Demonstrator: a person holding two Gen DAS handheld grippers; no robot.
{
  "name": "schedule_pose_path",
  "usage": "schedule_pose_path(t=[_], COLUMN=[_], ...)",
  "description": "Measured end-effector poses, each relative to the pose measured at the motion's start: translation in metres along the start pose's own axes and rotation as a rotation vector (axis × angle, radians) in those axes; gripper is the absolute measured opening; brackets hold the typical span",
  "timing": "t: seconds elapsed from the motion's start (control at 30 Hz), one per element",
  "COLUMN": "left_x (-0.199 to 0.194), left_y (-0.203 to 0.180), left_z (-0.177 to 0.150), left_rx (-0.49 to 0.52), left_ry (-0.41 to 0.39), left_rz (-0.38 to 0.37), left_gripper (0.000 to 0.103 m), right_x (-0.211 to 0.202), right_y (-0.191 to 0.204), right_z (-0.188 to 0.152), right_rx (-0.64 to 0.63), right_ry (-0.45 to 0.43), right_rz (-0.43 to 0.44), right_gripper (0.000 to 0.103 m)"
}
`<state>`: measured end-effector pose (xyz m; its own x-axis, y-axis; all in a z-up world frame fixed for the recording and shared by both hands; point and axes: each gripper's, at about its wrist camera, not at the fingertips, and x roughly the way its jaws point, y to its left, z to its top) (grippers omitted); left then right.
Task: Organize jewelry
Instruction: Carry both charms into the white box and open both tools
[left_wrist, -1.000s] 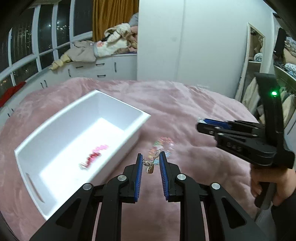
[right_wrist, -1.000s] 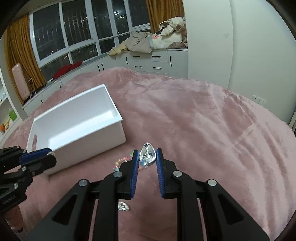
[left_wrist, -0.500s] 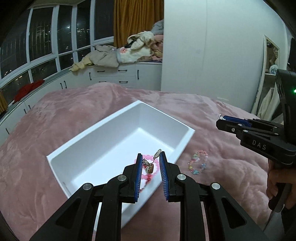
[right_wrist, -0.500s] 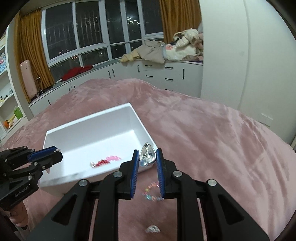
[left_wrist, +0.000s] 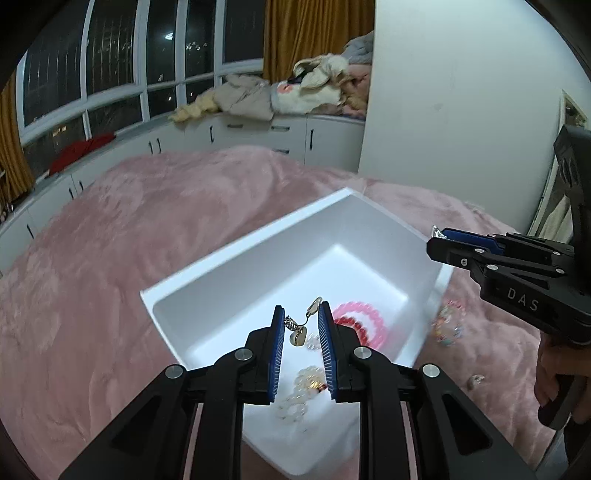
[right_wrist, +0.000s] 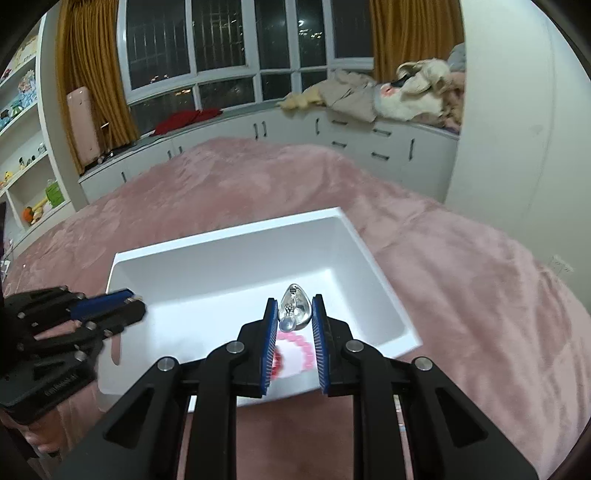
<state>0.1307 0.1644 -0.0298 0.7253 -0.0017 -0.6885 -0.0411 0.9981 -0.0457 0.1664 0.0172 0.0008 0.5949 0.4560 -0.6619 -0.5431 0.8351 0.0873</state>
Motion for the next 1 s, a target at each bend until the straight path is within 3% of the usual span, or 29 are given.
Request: schedule_pose_path(t=[0.3,0.6,0.67,0.73,0.93,1.0], left_x=[0.036,0.039,0.039,0.037,0.035,0.033], left_y=[0.024,0.024,0.023,0.023,0.024,0.024], left_z=[-0.016,-0.019,-0.018,-0.018,-0.017,-0.015], left_rx=[-0.038,-0.039,-0.035,-0.039,-0.053,-0.059], left_ry=[0.087,0.089,0.088,0.083,0.069,0.058], left_rz=[0.009,-0.013,-0.015,-0.024,-0.027,-0.018], left_gripper=[0.023,0.024,0.033,0.037,0.044,0.062], right_x=[0.052,0.069,0.069,0.067,0.051,0.043], right_y=[0.038,0.054,0.056,0.054,0.034,0.025], right_z=[-0.017,-0.026,-0.027,-0.028,-0.031,-0.032], right_rx=[-0.061,-0.102,-0.107,-0.096,-0.050,-0.028], right_ry=[0.122,0.170,0.170,0.162,0.107,0.075], right_rz=[0.051,0.068,0.073,0.106,0.100,0.079], right_gripper=[0.019,0.021,0.022,0.032,0.063,0.095])
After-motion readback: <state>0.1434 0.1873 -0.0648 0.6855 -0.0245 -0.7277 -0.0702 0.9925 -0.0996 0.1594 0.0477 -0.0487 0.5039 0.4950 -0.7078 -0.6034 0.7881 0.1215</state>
